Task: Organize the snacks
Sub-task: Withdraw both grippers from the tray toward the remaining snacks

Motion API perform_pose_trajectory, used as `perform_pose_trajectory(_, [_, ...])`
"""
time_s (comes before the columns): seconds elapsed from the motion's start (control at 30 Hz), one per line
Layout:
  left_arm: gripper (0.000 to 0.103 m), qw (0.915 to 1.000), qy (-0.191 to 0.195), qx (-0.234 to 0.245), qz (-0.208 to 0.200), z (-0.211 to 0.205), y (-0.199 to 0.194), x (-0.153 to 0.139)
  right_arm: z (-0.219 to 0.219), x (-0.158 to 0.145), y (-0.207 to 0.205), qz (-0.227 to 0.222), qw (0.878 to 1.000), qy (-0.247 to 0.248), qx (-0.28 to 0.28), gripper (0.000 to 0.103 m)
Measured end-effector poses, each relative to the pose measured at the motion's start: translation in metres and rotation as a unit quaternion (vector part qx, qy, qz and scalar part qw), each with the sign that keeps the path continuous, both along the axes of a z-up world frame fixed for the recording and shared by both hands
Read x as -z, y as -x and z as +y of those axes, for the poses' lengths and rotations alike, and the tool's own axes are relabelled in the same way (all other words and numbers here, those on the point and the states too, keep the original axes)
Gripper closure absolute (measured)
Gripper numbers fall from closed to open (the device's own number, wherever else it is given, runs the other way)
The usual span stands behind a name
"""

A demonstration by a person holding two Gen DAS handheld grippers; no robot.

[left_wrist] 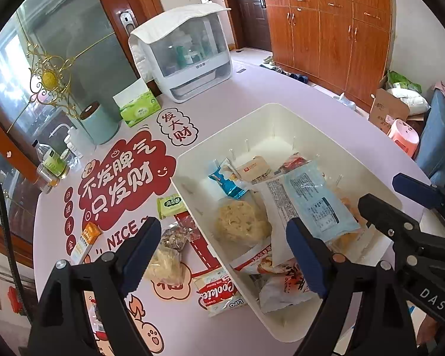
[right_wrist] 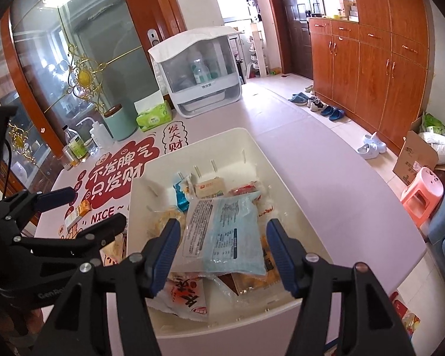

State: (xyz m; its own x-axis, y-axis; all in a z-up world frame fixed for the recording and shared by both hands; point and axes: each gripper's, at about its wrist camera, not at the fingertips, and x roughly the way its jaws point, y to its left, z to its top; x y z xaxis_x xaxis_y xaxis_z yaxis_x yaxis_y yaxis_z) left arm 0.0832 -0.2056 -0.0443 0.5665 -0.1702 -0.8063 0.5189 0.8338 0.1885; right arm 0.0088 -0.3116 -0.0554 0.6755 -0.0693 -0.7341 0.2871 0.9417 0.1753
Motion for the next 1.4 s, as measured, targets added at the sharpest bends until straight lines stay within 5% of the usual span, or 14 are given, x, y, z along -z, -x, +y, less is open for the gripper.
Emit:
perform_pose_trajectory(0.7, [0.017, 0.9981, 0.025, -0.056, -0.003, 0.069, 0.001, -0.01, 0.046, 0.004, -0.006, 0.012, 1.0, 0.004, -0.029, 0.042])
perform_pose_trajectory(1.0, [0.016, 0.9931, 0.024, -0.114, -0.012, 0.138, -0.006, -0.011, 0.076, 0.008, -0.018, 0.02, 0.998, 0.003, -0.052, 0.042])
perform_pose_trajectory(1.4, [0.014, 0.9757, 0.03, -0.217, 0.004, 0.25, -0.026, 0.014, 0.135, 0.016, -0.052, 0.039, 0.993, -0.001, -0.108, 0.042])
